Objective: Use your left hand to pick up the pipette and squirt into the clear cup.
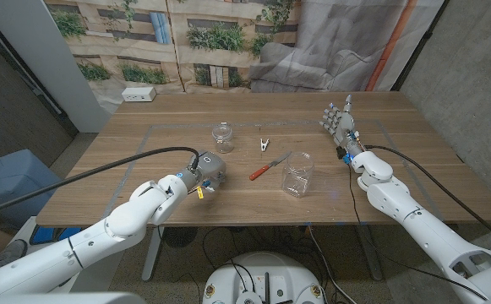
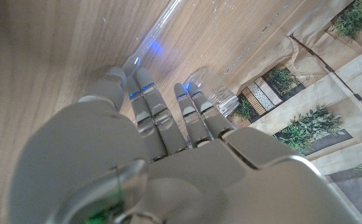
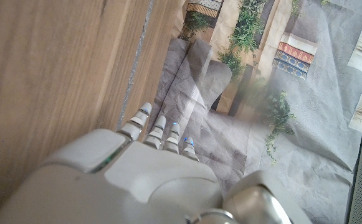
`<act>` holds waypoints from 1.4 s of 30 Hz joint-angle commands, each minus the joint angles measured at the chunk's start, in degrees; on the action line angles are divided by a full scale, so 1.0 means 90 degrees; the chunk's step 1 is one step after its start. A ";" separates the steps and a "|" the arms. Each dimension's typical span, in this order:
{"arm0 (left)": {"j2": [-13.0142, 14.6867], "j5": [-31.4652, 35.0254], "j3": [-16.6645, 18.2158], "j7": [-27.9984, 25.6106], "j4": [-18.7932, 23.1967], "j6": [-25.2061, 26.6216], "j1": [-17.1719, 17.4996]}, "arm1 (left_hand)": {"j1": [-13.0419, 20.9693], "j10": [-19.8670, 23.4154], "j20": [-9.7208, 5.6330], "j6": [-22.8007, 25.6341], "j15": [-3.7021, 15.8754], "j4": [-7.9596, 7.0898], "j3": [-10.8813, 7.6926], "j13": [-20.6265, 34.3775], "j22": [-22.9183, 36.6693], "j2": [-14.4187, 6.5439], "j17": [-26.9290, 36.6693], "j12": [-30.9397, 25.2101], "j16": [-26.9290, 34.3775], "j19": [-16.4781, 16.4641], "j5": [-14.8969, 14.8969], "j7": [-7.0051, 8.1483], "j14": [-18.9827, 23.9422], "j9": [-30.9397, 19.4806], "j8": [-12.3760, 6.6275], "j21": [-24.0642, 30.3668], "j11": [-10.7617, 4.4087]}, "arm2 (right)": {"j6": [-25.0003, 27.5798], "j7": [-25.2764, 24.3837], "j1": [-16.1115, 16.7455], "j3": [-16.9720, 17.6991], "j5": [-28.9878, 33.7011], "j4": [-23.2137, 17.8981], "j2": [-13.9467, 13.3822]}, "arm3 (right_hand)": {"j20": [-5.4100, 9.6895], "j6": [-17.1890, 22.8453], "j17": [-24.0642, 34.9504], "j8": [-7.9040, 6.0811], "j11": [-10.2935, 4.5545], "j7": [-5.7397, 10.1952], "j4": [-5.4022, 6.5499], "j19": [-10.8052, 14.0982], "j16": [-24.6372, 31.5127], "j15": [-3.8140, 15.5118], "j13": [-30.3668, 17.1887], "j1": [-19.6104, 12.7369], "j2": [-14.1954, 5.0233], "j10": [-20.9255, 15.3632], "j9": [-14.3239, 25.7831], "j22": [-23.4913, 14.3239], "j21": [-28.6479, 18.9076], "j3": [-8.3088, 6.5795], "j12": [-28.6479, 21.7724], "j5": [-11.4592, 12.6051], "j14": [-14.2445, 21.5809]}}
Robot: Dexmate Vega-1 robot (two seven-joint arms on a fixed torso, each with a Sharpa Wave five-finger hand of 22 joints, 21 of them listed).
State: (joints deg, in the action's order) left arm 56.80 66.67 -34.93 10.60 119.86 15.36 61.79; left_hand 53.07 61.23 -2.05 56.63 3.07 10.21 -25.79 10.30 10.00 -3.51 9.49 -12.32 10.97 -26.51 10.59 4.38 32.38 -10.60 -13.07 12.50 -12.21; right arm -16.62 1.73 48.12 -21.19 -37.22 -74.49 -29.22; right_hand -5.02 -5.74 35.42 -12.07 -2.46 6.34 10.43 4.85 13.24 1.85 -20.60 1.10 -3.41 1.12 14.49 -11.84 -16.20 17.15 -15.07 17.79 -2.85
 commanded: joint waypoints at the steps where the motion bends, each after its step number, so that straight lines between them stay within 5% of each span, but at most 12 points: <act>1: 0.0000 0.0056 -0.0025 0.0001 -0.0044 0.0053 0.0014 | 0.0078 0.0177 -0.0024 0.0124 0.0888 -0.0022 0.0030 0.0020 0.0015 0.0004 0.0018 -0.0040 0.0004 -0.0056 0.0021 -0.0129 0.0116 -0.0022 -0.0026 0.0024 -0.0029 | -0.0002 0.0000 -0.0002 -0.0001 0.0000 0.0004 0.0000 | 0.0005 0.0008 0.0030 -0.0041 -0.0052 0.0058 0.0003 0.0024 0.0041 0.0526 -0.0033 0.0000 -0.0370 0.0001 0.0010 -0.0034 -0.0042 0.0042 -0.0015 0.0032 -0.0046; 42: 0.0088 -0.0001 0.0258 -0.0284 0.0220 0.0126 0.0038 | 0.0201 0.0390 -0.0046 0.0265 0.0991 -0.0002 0.0120 0.0046 0.0016 -0.0003 0.0017 -0.0031 -0.0004 -0.0094 0.0023 -0.0036 0.0468 -0.0067 -0.0008 -0.0014 -0.0044 | -0.0003 0.0001 -0.0003 -0.0002 0.0000 0.0007 0.0001 | 0.0000 0.0012 0.0030 -0.0042 -0.0037 0.0055 0.0003 0.0022 0.0040 0.0509 -0.0037 -0.0001 -0.0370 0.0007 0.0010 -0.0034 -0.0041 0.0042 -0.0015 0.0032 -0.0046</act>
State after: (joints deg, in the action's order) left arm 57.20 67.06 -34.08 8.75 120.18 16.00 61.72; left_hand 54.28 64.60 -2.55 58.58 3.59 10.21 -24.84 10.54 10.00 -3.50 9.47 -12.55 10.98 -27.03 10.58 3.88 36.15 -11.19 -13.53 12.50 -12.50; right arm -16.65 1.75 48.10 -21.19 -37.24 -74.43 -29.23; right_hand -5.01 -5.74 35.42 -12.07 -2.57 6.34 10.43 4.85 13.24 1.85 -20.72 1.10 -3.41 1.01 14.49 -11.84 -16.20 17.15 -15.07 17.80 -2.85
